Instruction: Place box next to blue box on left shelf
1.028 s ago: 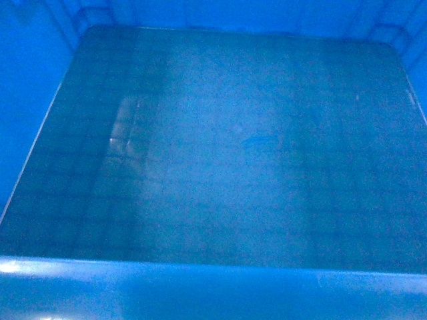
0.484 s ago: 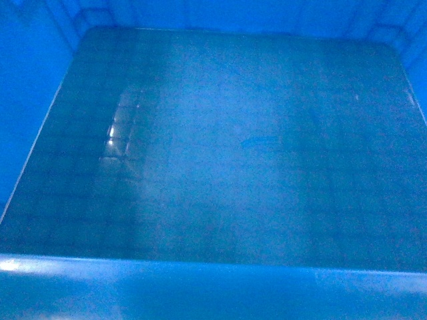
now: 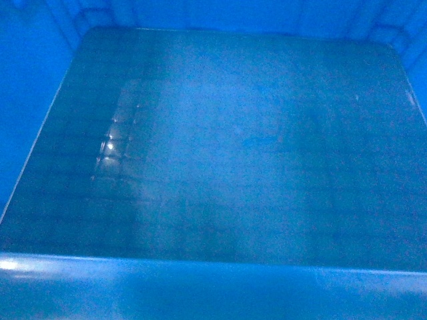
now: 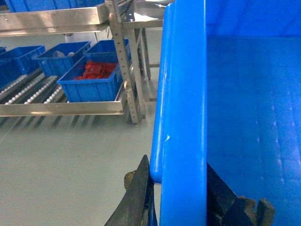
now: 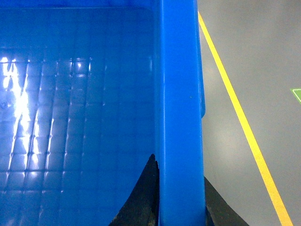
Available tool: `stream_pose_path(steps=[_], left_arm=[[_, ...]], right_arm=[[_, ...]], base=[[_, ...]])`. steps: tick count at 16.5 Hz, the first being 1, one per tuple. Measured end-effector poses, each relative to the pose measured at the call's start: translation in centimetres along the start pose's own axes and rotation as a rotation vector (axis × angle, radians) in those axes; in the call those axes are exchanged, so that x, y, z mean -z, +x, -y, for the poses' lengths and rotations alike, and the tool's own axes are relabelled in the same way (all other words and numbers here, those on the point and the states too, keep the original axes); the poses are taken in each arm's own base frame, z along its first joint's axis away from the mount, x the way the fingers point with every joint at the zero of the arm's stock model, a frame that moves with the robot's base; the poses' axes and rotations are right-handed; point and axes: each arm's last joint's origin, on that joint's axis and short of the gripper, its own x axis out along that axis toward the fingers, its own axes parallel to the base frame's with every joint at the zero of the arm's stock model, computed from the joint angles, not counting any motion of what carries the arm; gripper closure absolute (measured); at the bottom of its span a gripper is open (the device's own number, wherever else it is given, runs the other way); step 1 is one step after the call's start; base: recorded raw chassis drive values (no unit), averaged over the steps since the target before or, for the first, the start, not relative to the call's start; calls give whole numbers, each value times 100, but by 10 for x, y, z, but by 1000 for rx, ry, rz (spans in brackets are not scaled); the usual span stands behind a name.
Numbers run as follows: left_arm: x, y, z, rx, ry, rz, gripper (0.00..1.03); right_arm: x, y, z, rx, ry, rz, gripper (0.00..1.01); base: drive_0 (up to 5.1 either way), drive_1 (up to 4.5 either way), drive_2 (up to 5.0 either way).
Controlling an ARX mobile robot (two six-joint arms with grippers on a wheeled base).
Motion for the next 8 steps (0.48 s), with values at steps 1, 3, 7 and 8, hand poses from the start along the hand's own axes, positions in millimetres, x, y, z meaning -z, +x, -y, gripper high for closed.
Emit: stream_pose_path(steps=[1,3,7,8], left_arm=[[0,0,0,0,1,-1,86],[0,0,0,0,-1,1,86],[0,0,0,0,0,0,86],[0,0,0,0,0,0,86]], right_arm=[[0,0,0,1,0,-1,92],[0,0,0,0,0,0,92],[0,0,0,0,0,-2,92],[0,0,0,0,0,-3,92]], base=[[3,407,-402],[6,410,-399],[-5,399,-410],[-2,403,-406]])
